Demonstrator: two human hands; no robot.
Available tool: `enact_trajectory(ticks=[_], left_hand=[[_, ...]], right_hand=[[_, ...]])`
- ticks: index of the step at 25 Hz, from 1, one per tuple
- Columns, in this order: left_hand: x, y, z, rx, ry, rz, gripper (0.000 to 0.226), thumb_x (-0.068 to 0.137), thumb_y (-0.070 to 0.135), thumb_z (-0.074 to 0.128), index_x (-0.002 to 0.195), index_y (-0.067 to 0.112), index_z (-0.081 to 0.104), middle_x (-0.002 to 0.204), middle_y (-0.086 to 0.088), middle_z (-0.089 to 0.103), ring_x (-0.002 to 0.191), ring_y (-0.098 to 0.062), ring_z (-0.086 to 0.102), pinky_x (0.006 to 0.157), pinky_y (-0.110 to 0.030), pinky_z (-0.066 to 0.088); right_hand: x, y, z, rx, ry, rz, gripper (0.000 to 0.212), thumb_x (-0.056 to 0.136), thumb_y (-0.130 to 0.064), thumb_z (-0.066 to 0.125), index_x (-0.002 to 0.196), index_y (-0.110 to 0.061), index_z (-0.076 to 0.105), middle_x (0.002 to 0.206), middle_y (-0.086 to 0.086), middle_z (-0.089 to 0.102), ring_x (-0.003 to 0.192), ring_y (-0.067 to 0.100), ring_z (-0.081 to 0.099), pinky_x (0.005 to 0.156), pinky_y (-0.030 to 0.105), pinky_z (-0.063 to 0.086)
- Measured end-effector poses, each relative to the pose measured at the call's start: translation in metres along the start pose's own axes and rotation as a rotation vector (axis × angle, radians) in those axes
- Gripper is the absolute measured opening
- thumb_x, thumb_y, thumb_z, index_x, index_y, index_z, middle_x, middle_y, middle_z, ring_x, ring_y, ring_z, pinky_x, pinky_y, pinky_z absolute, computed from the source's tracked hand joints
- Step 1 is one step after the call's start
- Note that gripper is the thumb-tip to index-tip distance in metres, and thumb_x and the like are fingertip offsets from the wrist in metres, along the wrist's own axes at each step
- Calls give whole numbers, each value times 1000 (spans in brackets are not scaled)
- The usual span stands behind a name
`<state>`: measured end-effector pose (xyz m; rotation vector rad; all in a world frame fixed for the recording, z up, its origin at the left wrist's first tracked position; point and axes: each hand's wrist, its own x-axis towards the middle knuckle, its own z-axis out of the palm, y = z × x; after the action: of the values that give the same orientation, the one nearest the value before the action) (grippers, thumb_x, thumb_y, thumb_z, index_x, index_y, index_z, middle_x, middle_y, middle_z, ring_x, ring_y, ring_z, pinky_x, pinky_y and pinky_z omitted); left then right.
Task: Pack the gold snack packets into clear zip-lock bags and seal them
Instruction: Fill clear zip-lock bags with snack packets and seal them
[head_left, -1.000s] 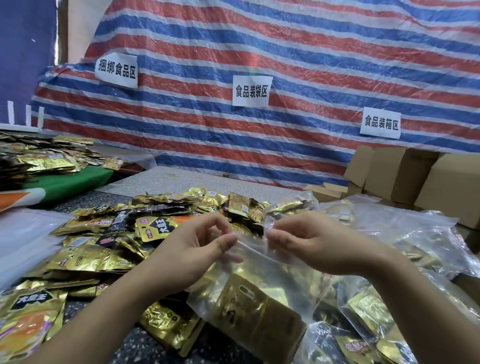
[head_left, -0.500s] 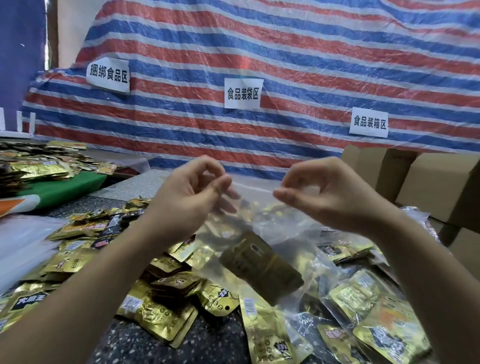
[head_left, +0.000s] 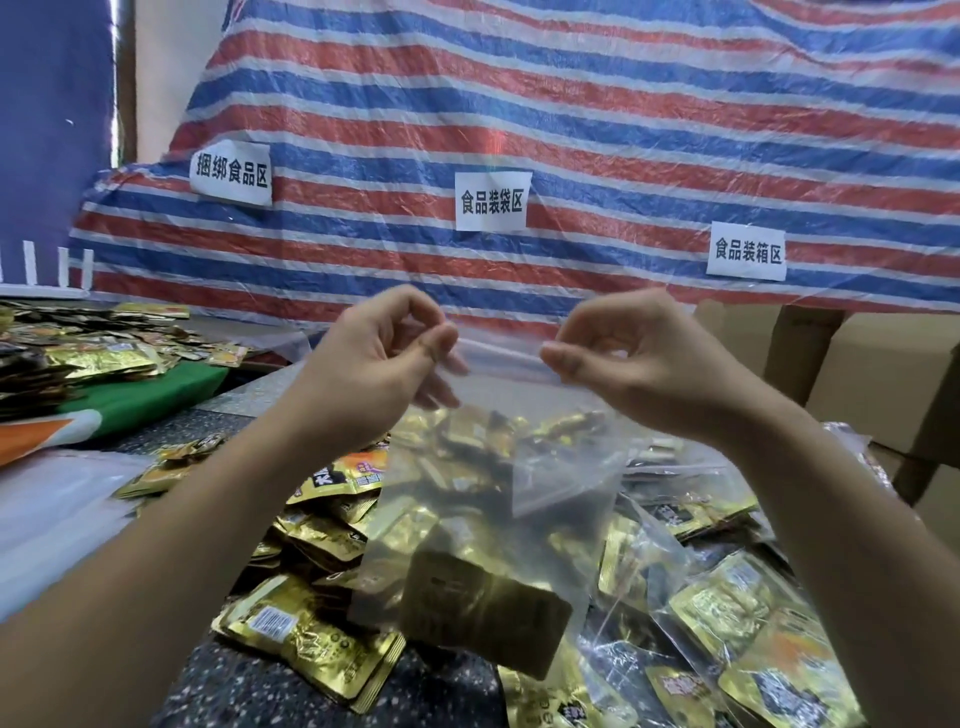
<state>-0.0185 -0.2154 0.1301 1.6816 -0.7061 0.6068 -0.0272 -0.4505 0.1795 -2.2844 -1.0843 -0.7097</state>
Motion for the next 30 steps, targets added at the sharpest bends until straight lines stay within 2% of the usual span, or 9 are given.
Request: enact_trajectory(ticks=[6, 9, 13, 16, 19, 22, 24, 26, 30], left_hand=[[-29, -52, 6, -9, -15, -164, 12, 93, 18, 53, 93, 7, 57, 83, -5, 74, 66, -26, 72, 62, -30, 60], [-41, -78, 9, -8, -17, -232, 10, 96, 13, 53, 93, 6, 58, 83, -7, 74, 67, -23, 72, 61, -27, 58], [-52, -100, 11, 89, -64, -193, 9, 97, 14, 54, 91, 10, 60, 81, -2, 74, 68, -16, 71, 62, -26, 57], [-61, -108, 14, 231, -138, -73, 12, 94, 34, 56, 89, 24, 61, 77, 7, 71, 66, -11, 67, 61, -28, 55], [-66, -117, 13, 328, -201, -5, 14, 96, 40, 56, 90, 28, 60, 77, 9, 68, 70, -14, 65, 65, -34, 54], [-68, -123, 12, 380, -211, 38, 13, 96, 44, 55, 93, 31, 57, 77, 14, 64, 72, -7, 60, 64, -28, 50], [-70, -123, 14, 387, -200, 63, 16, 94, 49, 52, 94, 33, 56, 78, 18, 62, 71, -4, 57, 62, -22, 46], [-70, -123, 15, 388, -185, 61, 22, 92, 53, 49, 95, 33, 57, 80, 16, 63, 73, -7, 59, 66, -30, 50], [-72, -125, 17, 375, -176, 39, 19, 93, 48, 52, 93, 31, 60, 78, 13, 63, 69, -12, 59, 67, -38, 51]], right_hand=[[-13, 26, 44, 68, -154, 179, 26, 93, -32, 63, 81, -10, 70, 76, 9, 70, 72, 25, 66, 67, 39, 55], [-15, 36, 63, 131, -229, 277, 31, 100, -34, 53, 77, -18, 67, 71, -1, 69, 67, 11, 65, 65, 32, 54], [-8, 48, 76, 157, -311, 394, 38, 104, -35, 44, 80, -17, 66, 69, 2, 69, 68, 11, 64, 75, 33, 53], [2, 66, 82, 202, -230, 514, 32, 104, -34, 46, 85, -15, 64, 61, -4, 66, 67, 13, 69, 77, 34, 53], [13, 88, 101, 201, -75, 631, 15, 100, -29, 56, 91, -17, 60, 80, -2, 68, 75, 14, 71, 79, 37, 56], [14, 109, 130, -20, -163, 594, 10, 94, -31, 65, 99, -25, 60, 97, -11, 62, 91, 9, 62, 75, 23, 50], [9, 120, 150, -96, -339, 518, 32, 91, -33, 67, 121, -29, 57, 116, -15, 56, 110, 9, 56, 86, 21, 47], [5, 129, 167, -186, -434, 438, 58, 90, -28, 64, 144, -29, 43, 143, -9, 46, 131, 12, 45, 106, 26, 39], [-2, 135, 196, -287, -413, 343, 71, 88, -19, 53, 153, -27, 27, 155, 2, 35, 139, 23, 38, 115, 38, 32]])
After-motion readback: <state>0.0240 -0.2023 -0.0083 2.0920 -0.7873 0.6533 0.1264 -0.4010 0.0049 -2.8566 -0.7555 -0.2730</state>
